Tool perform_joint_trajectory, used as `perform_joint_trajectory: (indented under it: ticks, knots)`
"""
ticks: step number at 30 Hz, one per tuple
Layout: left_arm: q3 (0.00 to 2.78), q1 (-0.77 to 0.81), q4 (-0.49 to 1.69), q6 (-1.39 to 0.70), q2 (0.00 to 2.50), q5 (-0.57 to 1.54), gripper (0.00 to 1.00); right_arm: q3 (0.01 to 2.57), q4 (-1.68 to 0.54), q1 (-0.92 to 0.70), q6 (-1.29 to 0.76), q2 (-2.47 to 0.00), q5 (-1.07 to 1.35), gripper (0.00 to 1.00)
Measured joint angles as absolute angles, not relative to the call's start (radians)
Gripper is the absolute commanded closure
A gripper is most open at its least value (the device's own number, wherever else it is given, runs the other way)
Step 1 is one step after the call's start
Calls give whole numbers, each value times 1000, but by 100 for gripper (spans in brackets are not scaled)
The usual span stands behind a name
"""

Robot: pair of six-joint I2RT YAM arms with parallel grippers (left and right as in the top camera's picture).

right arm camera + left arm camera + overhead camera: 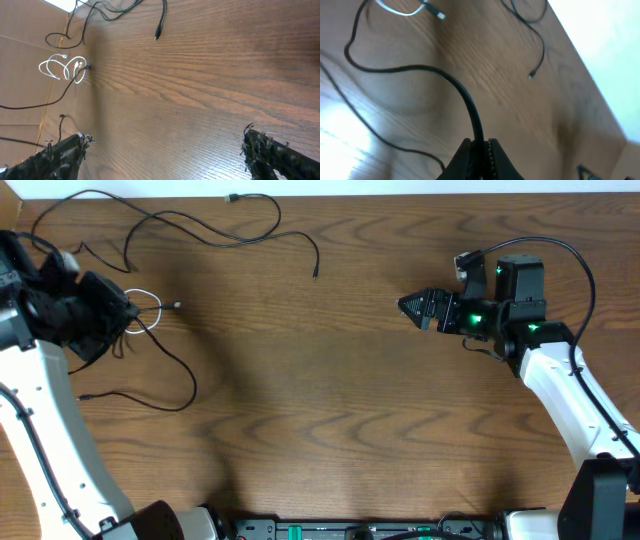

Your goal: Untangle cables

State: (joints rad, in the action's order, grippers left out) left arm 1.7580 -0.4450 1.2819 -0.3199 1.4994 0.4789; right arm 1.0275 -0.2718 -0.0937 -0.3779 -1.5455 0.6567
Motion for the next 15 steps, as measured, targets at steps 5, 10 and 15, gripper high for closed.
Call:
perform_joint_trajectory:
  ticks: [5,10,15]
  knots:
    - [1758,-444,1268,-236,1478,524,93,1028,-273,-94,-378,-1546,655,1]
    - [1758,-445,1221,-201,1386,605,93,1028,-278,-94,-378,-1546,654,1]
    - [1761,-422,1147,-173,1268,803,93,1028,-279,-94,-378,-1546,654,1]
